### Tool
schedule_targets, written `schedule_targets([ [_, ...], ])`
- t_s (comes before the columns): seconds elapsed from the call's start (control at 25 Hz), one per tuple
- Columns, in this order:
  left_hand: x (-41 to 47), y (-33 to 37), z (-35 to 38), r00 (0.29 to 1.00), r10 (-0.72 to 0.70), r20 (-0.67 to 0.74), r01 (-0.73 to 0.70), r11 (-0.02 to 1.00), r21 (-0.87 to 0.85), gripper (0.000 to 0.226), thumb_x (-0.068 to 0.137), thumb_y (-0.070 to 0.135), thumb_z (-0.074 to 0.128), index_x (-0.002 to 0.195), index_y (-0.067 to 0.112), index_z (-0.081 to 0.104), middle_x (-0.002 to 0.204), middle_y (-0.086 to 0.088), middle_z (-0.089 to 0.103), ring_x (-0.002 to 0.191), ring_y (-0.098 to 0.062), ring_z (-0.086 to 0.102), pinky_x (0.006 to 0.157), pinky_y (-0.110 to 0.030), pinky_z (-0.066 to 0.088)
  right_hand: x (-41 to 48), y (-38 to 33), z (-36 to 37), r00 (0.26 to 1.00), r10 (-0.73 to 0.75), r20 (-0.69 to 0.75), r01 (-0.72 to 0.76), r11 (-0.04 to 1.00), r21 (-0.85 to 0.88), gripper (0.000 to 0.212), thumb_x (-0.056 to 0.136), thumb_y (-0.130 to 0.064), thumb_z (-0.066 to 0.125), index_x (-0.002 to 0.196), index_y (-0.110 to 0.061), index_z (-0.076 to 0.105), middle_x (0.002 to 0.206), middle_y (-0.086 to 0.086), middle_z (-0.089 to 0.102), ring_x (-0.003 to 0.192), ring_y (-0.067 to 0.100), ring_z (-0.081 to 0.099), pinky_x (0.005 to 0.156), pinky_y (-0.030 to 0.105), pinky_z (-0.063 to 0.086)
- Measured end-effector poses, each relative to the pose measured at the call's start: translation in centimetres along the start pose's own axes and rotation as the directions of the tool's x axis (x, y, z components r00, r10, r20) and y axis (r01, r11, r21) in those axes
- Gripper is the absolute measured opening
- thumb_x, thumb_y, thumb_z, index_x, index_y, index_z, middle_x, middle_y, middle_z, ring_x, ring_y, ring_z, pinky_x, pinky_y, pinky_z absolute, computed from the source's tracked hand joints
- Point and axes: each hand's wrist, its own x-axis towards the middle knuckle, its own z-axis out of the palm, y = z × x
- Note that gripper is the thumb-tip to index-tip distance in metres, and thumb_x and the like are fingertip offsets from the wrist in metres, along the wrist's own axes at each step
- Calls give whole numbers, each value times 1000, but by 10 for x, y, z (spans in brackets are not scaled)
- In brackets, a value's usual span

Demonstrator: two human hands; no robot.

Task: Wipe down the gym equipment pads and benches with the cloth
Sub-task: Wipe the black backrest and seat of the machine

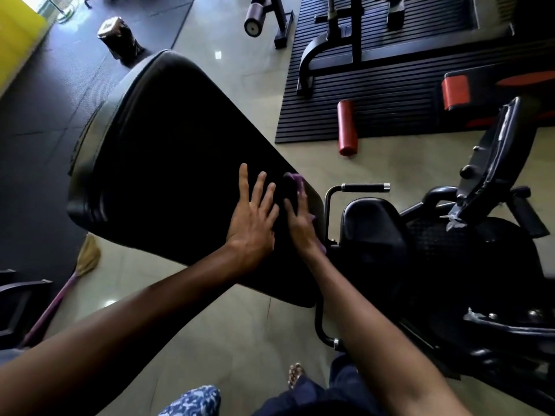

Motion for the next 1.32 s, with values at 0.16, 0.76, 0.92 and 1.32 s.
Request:
schedule_targets([
  [0.16, 5, -1, -11, 997, 26, 72, -24, 999, -37, 74, 99, 69, 18, 161, 30, 10, 166, -20, -14, 146, -52, -25, 101, -82, -22, -26, 44, -13, 999, 29, -44, -32, 997, -76, 60, 109, -32, 44, 163, -32, 17, 167, -13, 25, 148, -5, 26, 118, 12, 21],
  [0.76, 79, -21, -15, 998, -60, 37, 59, 998, 35, 81, 99, 68, 12, 162, 20, -2, 167, -22, -11, 151, -48, -16, 104, -83, -14, 28, 52, -16, 929, 322, -179, -345, 932, -113, 60, 109, -36, 43, 162, -19, 21, 168, 7, 19, 152, 22, 26, 119, 40, 19],
  [0.92, 86, -17, -13, 998, -62, 22, 62, 998, 27, 81, 99, 69, 13, 162, 20, -2, 167, -22, -8, 150, -51, -14, 106, -83, -12, 91, 43, -28, 890, 425, -168, -452, 873, -184, 59, 109, -46, 34, 163, -27, 19, 169, 4, 15, 153, 26, 24, 123, 59, 11],
  [1.32, 114, -10, -15, 999, -43, 22, 43, 998, 42, 81, 98, 68, 16, 163, 20, 7, 167, -24, 4, 151, -52, 2, 106, -82, -11, 41, 88, -26, 939, 302, -162, -317, 945, -77, 61, 109, -38, 42, 163, -23, 19, 168, 1, 21, 153, 16, 24, 120, 24, 12],
])
